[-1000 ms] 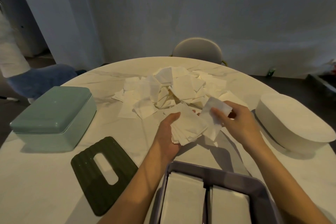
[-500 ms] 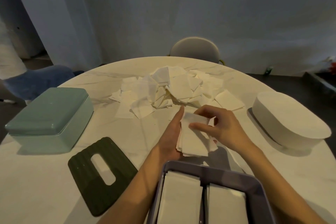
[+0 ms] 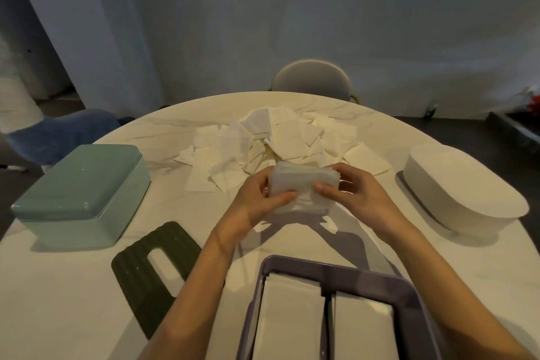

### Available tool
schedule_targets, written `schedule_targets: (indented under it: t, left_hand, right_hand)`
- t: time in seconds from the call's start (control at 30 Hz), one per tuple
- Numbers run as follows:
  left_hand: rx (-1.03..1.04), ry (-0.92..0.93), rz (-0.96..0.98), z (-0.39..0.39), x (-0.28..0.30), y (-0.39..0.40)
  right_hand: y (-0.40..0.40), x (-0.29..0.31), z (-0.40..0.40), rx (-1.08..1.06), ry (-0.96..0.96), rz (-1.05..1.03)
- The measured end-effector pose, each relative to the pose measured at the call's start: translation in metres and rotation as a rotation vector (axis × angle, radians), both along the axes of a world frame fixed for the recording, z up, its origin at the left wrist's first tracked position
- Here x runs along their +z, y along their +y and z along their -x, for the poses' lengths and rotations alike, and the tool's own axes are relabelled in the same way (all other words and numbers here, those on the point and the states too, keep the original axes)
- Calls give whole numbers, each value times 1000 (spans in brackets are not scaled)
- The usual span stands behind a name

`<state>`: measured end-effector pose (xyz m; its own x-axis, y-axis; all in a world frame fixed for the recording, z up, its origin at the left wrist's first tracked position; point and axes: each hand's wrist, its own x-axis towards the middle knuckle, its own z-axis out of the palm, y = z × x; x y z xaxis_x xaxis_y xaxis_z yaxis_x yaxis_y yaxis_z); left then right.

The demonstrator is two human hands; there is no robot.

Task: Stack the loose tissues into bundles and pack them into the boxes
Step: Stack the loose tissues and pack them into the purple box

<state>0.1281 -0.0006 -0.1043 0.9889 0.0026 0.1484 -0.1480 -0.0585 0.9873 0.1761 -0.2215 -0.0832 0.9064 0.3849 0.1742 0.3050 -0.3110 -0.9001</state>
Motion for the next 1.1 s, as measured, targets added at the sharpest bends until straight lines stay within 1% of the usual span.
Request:
schedule_targets:
  t: [0.07, 0.13, 0.2, 0.3, 0.33, 0.4, 0.43, 0.5, 0.53, 0.6, 0.67, 0.8, 0.9, 1.0, 1.1]
  left_hand:
    - [75, -60, -92, 0, -2, 1]
    - [64, -73, -140, -1, -8, 4]
    - [57, -68, -146, 0, -12, 4]
    - [215, -27, -124, 1, -8, -10]
    - [264, -6, -84, 0, -7, -17]
    - [338, 26, 74, -1, -9, -30]
    - [382, 26, 112, -3, -12, -34]
    - [481, 3, 84, -6, -16, -38]
    - [525, -10, 67, -7, -17, -39]
    - [578, -29, 61, -11, -18, -39]
    - [595, -39, 73, -14, -19, -38]
    - [613, -25, 70, -15, -19, -39]
    - [638, -15, 63, -15, -19, -36]
    - [671, 17, 37, -13, -18, -37]
    - [703, 22, 0, -13, -17, -35]
  right_hand:
    - [3, -6, 0, 17, 7, -29]
    - [4, -14, -1, 39, 20, -27]
    - [7, -21, 1, 59, 34, -8]
    - [14, -27, 5, 71, 50, -24]
    - [18, -30, 7, 81, 49, -57]
    - [27, -35, 11, 84, 42, -153]
    - [31, -38, 13, 76, 59, -216]
    - [39, -39, 16, 61, 141, -356]
    - [42, -40, 16, 53, 148, -377]
    - [47, -43, 12, 16, 108, -347]
    - [53, -43, 11, -17, 131, -374]
    - [56, -43, 17, -4, 62, -337]
    - [59, -39, 22, 26, 48, -327]
    - [60, -38, 23, 14, -27, -274]
    - [60, -33, 21, 74, -75, -209]
